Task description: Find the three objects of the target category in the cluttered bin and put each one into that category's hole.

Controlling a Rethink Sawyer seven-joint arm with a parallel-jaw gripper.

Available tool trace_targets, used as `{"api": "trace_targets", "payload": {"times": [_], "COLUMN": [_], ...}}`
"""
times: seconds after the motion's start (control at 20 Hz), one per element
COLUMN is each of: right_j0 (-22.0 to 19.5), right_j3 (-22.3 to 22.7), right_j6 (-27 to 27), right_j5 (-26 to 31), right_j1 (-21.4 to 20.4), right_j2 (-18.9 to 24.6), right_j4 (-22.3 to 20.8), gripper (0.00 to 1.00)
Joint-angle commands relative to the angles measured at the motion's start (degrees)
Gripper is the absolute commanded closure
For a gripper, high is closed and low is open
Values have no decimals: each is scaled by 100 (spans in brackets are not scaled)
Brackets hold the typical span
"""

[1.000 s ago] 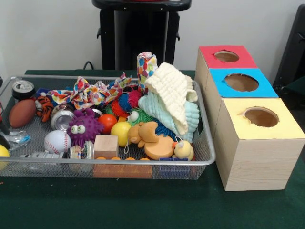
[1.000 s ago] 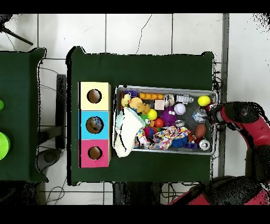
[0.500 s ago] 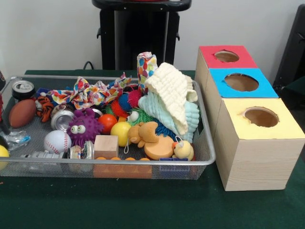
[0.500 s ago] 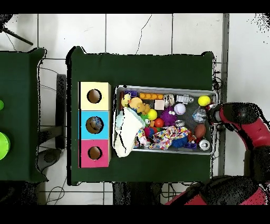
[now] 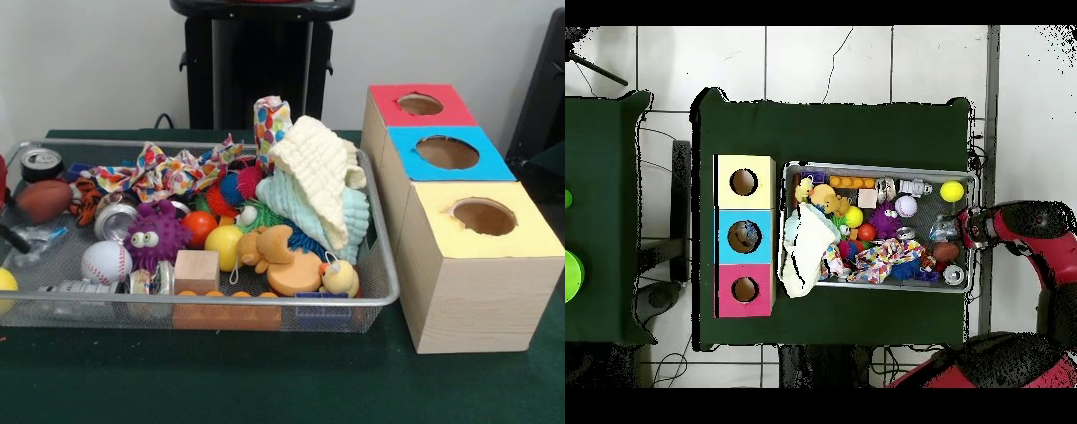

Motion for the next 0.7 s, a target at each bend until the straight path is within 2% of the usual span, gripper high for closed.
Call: {"api": "trace_targets", "payload": {"times": [0.05, 0.2, 0.3, 0.45, 0.55, 0.7], "right_j0": [-227, -217, -243, -270, -279, -254], "right_j3": [-112, -93, 191, 610, 730, 378], "right_j6": [466, 384, 286, 226, 115, -223], "right_j5": [2065, 2895, 2985, 2901, 2760, 2614], "right_j1": [468, 359, 264, 117, 68, 144], "right_j2": [66, -2, 23, 57, 78, 145], "right_j4": [75, -17, 40, 137, 131, -89], "gripper": [0, 0, 0, 0, 0, 0]}}
